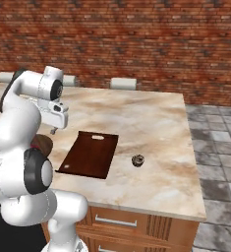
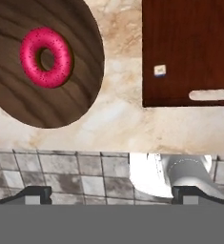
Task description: Place the bowl with donut and the cupcake onto the tray.
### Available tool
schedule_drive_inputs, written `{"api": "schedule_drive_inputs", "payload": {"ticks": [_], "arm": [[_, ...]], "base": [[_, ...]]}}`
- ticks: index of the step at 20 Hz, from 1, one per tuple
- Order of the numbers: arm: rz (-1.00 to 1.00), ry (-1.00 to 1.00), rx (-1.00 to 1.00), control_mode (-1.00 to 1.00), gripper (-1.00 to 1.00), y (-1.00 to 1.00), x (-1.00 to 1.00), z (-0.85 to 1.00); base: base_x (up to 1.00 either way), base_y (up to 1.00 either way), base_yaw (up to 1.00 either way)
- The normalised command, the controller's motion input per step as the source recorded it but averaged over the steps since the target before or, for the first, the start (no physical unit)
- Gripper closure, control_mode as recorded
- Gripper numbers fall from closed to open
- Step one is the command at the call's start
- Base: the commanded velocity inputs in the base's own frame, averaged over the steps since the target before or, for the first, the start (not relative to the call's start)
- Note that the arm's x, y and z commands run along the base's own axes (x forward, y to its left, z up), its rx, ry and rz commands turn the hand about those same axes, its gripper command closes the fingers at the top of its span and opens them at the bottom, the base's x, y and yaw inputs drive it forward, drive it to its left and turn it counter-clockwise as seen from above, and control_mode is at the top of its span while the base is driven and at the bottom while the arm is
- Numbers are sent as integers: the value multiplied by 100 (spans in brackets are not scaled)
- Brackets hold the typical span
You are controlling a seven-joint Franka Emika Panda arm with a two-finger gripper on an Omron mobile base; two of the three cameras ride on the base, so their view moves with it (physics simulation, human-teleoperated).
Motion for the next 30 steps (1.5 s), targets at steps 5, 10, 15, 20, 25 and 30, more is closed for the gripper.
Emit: {"api": "schedule_drive_inputs", "payload": {"ticks": [5, 10, 15, 20, 25, 30], "arm": [[0, -6, 0, -100, -100, 9, 1, -31], [0, -12, 0, -100, -100, 9, 10, -37], [0, -14, 0, -100, -100, 5, 11, -33], [0, -7, 1, -100, -100, 15, 19, -17], [0, -4, 0, -100, -100, 24, 16, -15], [0, 0, 0, -100, -100, 9, 20, -21]], "base": [[0, 0, 0], [0, 0, 0], [0, 0, 0], [0, 0, 0], [0, 0, 0], [0, 0, 0]]}}
